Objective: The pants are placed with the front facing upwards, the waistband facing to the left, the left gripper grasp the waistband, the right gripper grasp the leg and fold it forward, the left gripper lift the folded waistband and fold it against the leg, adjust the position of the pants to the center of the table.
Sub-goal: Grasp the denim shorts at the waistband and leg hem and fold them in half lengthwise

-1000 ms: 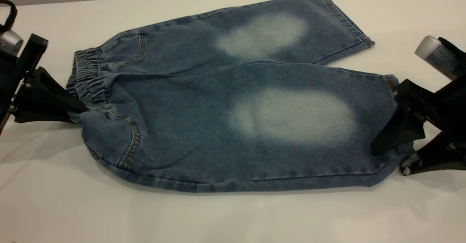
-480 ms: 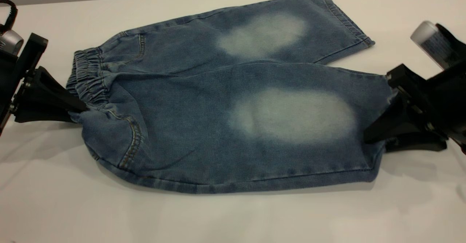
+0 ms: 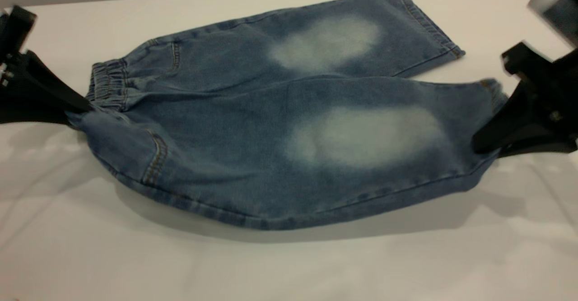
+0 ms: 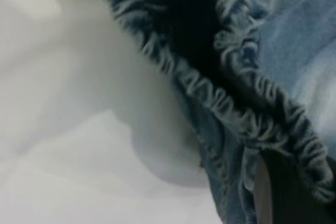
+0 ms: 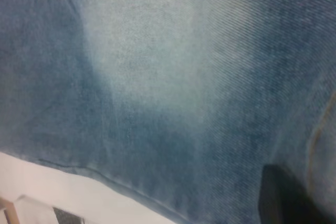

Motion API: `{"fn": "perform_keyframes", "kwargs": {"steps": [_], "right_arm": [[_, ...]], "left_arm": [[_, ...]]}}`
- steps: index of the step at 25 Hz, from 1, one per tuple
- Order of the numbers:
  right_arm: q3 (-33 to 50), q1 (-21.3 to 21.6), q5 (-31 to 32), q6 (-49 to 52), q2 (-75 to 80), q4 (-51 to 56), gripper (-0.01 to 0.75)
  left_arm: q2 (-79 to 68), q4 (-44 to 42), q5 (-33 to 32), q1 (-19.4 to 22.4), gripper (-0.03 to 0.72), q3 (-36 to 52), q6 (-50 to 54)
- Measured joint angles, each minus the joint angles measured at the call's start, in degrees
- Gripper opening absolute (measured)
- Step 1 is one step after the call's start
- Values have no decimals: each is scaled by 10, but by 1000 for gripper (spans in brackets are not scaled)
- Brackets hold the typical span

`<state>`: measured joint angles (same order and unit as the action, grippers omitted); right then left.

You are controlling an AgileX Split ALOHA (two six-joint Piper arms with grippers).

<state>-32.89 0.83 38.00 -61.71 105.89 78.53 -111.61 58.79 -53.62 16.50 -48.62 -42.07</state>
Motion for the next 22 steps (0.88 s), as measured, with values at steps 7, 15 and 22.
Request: {"fn": "perform_keyframes", "kwargs": {"steps": [7,15,22], "right_arm": [[0,4,55,230,-132,-235,15],[0,4,147,398,-271,-401,15],[-4,4,179,448,-335,-454,15]], "left_arm": [[94,-64,-18,-1,112,18,82],[195,-68,-36,-19,112,92,99],[306,-83,-44,-19,112,150,144]]}}
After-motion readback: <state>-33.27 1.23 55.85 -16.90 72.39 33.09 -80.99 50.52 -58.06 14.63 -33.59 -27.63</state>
